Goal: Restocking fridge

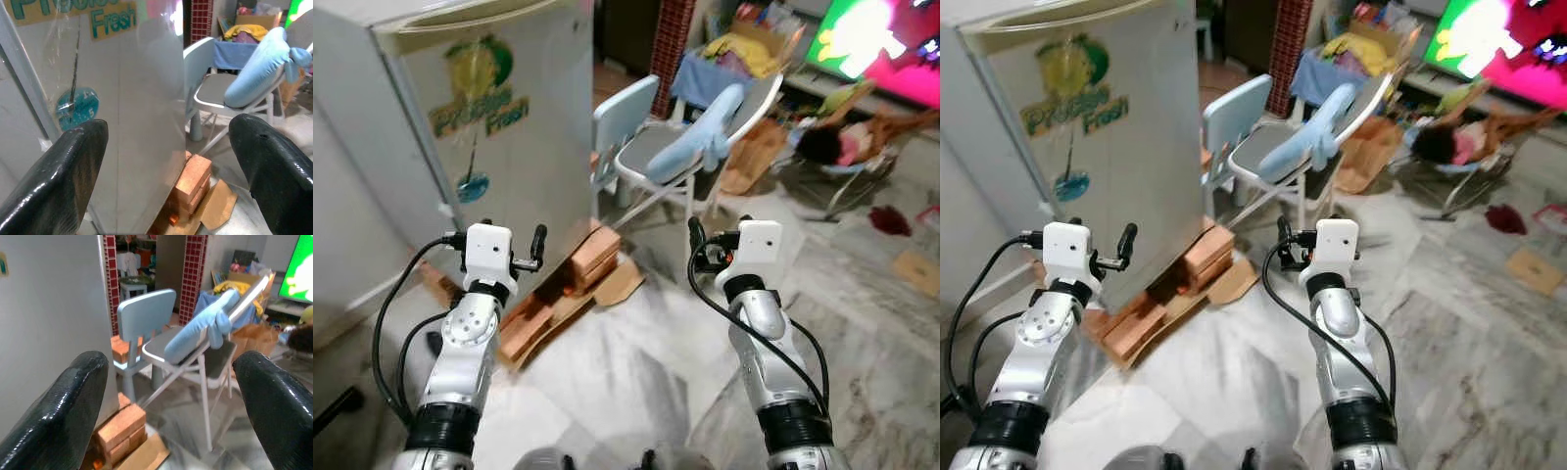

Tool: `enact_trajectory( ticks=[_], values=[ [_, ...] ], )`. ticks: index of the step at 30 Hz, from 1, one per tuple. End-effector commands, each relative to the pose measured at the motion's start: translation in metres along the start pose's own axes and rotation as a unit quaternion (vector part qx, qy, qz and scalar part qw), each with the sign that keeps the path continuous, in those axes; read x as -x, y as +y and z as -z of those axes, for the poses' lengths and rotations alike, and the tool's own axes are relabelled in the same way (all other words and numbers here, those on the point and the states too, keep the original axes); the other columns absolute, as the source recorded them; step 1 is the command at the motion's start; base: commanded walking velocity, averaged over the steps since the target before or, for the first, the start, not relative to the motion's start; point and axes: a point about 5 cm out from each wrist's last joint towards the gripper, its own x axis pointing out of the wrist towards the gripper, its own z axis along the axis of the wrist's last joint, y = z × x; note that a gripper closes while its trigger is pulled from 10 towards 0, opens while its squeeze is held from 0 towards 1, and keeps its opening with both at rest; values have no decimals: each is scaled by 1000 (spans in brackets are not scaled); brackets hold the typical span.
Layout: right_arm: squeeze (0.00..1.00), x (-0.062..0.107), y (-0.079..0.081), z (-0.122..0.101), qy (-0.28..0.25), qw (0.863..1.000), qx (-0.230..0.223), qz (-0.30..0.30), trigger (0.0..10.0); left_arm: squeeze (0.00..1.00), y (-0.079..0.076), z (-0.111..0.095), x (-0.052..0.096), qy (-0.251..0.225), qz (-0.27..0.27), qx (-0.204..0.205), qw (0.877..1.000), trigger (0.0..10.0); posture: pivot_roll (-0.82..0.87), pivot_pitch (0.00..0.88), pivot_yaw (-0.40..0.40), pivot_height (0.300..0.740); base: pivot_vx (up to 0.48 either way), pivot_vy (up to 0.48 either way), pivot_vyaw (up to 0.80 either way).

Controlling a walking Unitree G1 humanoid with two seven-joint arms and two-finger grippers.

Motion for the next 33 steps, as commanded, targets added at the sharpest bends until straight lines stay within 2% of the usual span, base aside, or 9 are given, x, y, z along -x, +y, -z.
enact_trajectory(
  ticks=[1, 16, 25, 33],
  values=[
    [0, -1, -2, -4, -5, 1000, 1, 4, 10000, 0, -3, -4, -1, -8, 14, -7, 1000, 10000, 23, 35, -59, 740, 0, 480, 0],
    [0, -2, -4, -3, -3, 1000, 3, 5, 10000, 0, -9, -4, 0, -12, 17, 2, 1000, 10000, 25, 40, -61, 740, 0, 457, -800],
    [0, -3, -5, -5, -8, 1000, 8, 5, 10000, 0, -9, -6, 1, -24, 23, -10, 999, 10000, 23, 38, -61, 740, 0, 477, 0],
    [0, -1, -3, -4, -6, 1000, 7, 2, 10000, 0, -11, -6, 2, -29, 26, -11, 999, 10000, 24, 36, -60, 740, 289, 347, 0]
  ],
)
